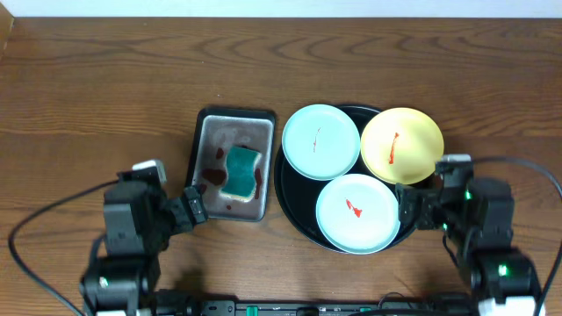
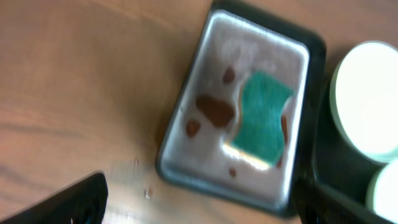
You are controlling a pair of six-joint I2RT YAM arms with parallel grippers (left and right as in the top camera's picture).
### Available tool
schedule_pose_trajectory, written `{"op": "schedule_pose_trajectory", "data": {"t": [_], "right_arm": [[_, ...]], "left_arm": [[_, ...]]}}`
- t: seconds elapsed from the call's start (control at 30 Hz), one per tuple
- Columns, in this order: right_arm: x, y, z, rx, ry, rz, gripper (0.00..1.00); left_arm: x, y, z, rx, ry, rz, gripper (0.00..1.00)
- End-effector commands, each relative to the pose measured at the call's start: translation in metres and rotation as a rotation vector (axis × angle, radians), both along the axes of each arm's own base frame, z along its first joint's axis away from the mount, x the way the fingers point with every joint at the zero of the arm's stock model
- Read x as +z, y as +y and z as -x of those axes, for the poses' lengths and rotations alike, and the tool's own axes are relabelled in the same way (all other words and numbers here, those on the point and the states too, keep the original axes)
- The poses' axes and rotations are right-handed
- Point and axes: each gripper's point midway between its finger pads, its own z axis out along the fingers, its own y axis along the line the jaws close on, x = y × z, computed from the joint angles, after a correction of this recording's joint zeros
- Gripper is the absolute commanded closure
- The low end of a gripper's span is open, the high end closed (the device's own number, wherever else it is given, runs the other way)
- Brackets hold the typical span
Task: Clean dirty plates on tray and stack at the side
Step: 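Lower the left gripper into the soapy tray and grasp the green sponge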
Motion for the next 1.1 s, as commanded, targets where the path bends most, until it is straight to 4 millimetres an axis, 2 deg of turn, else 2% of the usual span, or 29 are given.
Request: {"op": "schedule_pose_trajectory", "data": {"t": [0.0,0.13,0.23,0.43,0.6,0.8,0.9,1.07], "right_arm": [[0.011,0.004,-0.009,-0.009,0.068,-0.026,0.01],[0.007,0.019,-0.014,0.044,0.124,-0.091,0.01],[0.003,0.022,-0.013,0.055,0.145,-0.103,0.01],[0.002,0.022,-0.014,0.055,0.146,-0.103,0.01],[0.003,0.022,-0.015,0.055,0.140,-0.103,0.01],[0.003,0.022,-0.015,0.055,0.140,-0.103,0.01],[0.003,0.022,-0.015,0.055,0.140,-0.103,0.01],[0.003,0.022,-0.015,0.055,0.140,-0.103,0.01]], "left_arm": [[0.024,-0.002,-0.005,-0.002,0.061,0.023,0.05],[0.023,-0.002,-0.009,-0.001,0.136,0.027,0.05],[0.018,-0.002,-0.013,-0.001,0.152,0.027,0.05],[0.027,-0.006,-0.050,-0.025,0.053,0.041,0.05],[0.017,-0.021,-0.080,-0.097,0.038,0.021,0.07],[-0.021,-0.057,-0.106,-0.211,0.116,0.011,0.13],[-0.055,-0.076,-0.108,-0.265,0.210,-0.010,0.17],[-0.096,-0.101,-0.104,-0.339,0.319,-0.029,0.24]]}}
